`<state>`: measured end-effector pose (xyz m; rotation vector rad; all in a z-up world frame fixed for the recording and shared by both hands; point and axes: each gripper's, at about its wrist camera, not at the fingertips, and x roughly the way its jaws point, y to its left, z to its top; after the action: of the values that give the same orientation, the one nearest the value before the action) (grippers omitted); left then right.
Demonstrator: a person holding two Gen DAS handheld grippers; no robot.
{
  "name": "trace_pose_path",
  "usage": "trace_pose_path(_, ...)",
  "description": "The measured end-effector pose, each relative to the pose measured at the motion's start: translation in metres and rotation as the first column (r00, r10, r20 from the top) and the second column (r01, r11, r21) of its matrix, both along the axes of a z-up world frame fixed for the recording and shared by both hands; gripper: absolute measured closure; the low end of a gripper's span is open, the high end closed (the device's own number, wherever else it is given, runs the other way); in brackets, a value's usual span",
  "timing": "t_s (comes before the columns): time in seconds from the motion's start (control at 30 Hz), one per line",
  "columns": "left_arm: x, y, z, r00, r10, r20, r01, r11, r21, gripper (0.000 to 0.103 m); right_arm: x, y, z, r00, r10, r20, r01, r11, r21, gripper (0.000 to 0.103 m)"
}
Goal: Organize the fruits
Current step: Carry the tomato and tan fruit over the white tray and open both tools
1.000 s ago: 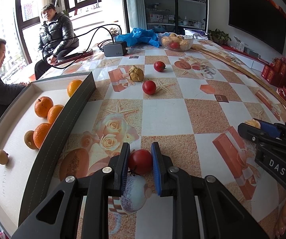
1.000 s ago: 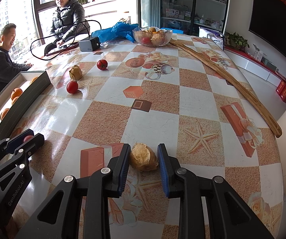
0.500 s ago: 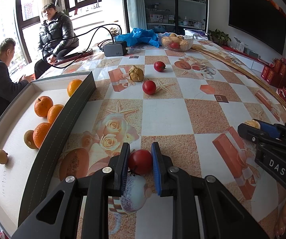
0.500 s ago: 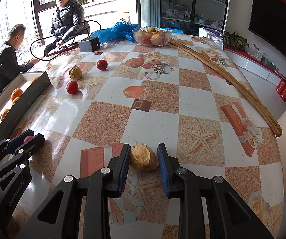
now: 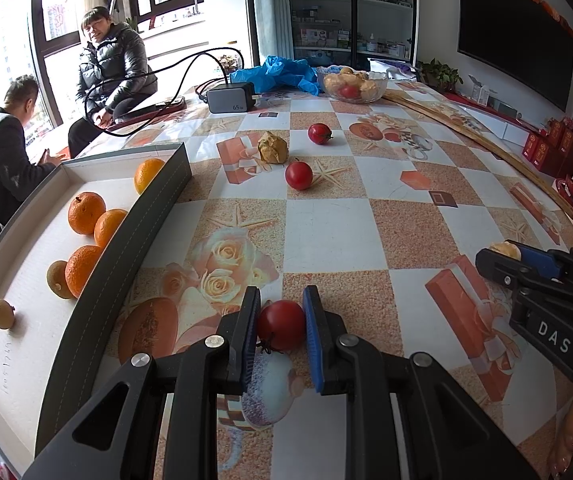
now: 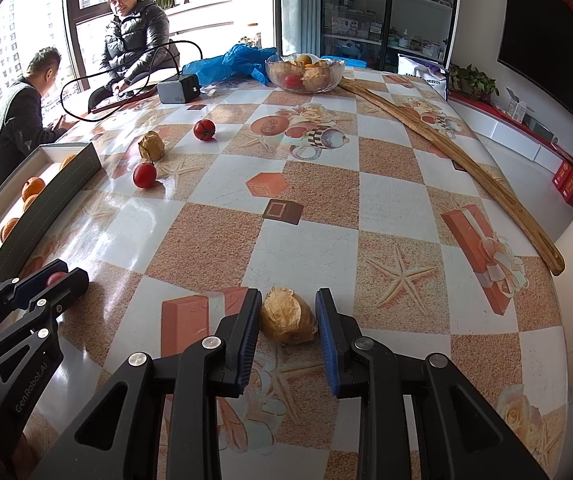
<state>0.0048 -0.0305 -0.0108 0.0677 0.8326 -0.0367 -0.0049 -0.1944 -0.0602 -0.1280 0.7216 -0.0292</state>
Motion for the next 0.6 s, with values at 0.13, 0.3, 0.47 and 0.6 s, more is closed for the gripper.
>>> trace_pose_path(0.13,0.0,0.0,0.0,1.0,0.0,-0.001,0.0,1.0,-0.002,0.08,-0.001,-0.001,0.0,1.0,0.001,0.0,-0.001,1.0,0.013,0.074)
trace_pose_path(0.3,0.002,0.009,0.002,1.0,0.006,-0.026,-0.007,0.998,-0.064,0.079,0.003,-0.01,0.006,0.998,0.024,-0.057,-0.019,0.996,0.085,0.074)
trace_pose_path(0.47,-0.001,0.024,0.015,0.997,0.004,-0.078,-0.018,0.983,-0.183,0.079,0.014,-0.039,0.02,0.989,0.055,-0.14,-0.008,0.949,0.316,0.074)
trace_pose_path(0.6,-0.007,0.041,0.036,0.998,0.011,-0.055,-0.023,0.977,-0.212,0.079,0.021,-0.049,0.031,0.982,0.076,-0.175,0.002,0.913,0.408,0.074)
